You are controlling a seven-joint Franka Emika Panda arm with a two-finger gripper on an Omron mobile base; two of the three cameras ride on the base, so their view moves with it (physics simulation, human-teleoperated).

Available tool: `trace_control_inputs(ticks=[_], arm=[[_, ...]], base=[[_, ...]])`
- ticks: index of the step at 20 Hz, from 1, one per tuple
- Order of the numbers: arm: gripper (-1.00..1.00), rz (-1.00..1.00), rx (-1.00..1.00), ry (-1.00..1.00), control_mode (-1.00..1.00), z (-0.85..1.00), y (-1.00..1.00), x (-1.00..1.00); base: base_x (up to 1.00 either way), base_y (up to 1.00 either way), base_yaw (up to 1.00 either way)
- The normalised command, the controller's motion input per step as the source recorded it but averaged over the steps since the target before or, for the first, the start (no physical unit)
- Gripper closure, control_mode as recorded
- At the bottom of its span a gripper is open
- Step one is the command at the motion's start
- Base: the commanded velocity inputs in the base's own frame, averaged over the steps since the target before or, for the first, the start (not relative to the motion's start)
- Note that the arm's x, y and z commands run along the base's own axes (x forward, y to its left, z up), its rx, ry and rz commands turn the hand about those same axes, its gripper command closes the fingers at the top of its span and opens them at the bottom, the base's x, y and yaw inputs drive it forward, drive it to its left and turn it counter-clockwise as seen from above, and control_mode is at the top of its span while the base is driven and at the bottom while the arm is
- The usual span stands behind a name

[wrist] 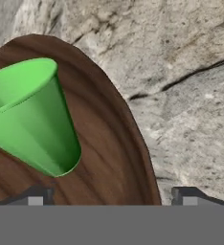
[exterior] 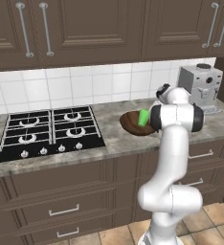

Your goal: Place the cup inside the bowl on the dining table and move the bowl to any counter.

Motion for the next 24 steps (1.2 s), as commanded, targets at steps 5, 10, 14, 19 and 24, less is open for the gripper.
trace_control_inputs(ticks=[5,10,14,19,24], arm=[[-1.00,-0.01,0.00,-0.01,-1.00,0.52,-0.04,-0.12],[-1.00,0.00,0.00,0.00,-1.00,0.40,-0.02,-0.56],[-1.00,0.00,0.00,0.00,-1.00,0.29,-0.03,-0.99],[-1.00,0.00,0.00,-0.02,-1.00,0.17,-0.02,-1.00],[-1.00,0.01,0.00,-0.06,-1.00,0.29,0.00,-1.00]], base=[[0.00,0.00,0.00],[0.00,0.00,0.00],[0.00,0.00,0.00],[0.00,0.00,0.00],[0.00,0.00,0.00]])
